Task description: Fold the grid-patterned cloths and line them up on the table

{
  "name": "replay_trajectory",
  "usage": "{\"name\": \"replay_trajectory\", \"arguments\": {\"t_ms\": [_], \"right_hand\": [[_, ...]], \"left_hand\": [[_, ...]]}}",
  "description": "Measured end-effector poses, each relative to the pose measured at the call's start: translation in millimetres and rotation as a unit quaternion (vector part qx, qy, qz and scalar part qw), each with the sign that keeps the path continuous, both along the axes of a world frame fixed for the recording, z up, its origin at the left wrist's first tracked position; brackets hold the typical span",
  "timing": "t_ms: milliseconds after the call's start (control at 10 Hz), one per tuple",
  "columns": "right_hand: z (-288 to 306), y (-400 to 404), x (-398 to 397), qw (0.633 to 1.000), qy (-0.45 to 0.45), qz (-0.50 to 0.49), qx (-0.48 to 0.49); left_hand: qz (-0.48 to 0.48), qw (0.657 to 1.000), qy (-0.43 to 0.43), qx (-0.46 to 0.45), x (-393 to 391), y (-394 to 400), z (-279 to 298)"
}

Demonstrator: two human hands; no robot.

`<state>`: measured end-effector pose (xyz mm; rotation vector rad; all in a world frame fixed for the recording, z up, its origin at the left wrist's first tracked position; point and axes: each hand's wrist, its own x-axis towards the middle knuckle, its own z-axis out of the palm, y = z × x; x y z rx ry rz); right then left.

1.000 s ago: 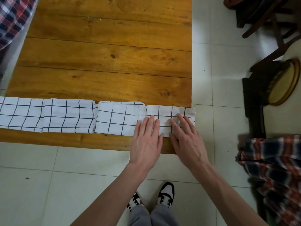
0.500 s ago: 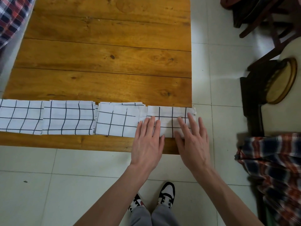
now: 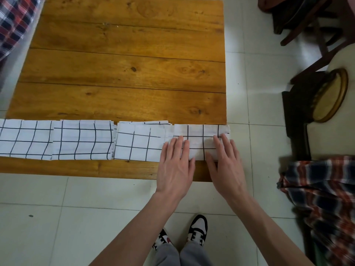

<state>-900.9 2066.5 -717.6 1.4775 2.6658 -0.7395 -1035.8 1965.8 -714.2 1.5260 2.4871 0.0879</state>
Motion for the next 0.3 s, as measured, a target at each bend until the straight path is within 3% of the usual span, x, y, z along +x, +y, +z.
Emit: {"name": "replay_trajectory", "arguments": {"t_ms": [200,300], "right_hand": [[52,-5,-1,0.995,-0.013,0.049,0.081],[97,-13,-6,0.996,0.010,0.059,0.070]], "left_hand": [[0.002,0.999,-0.019,0.039,-3,-6,50],[0.028,0.996,-0.041,0.075,-13,-17,99]]}}
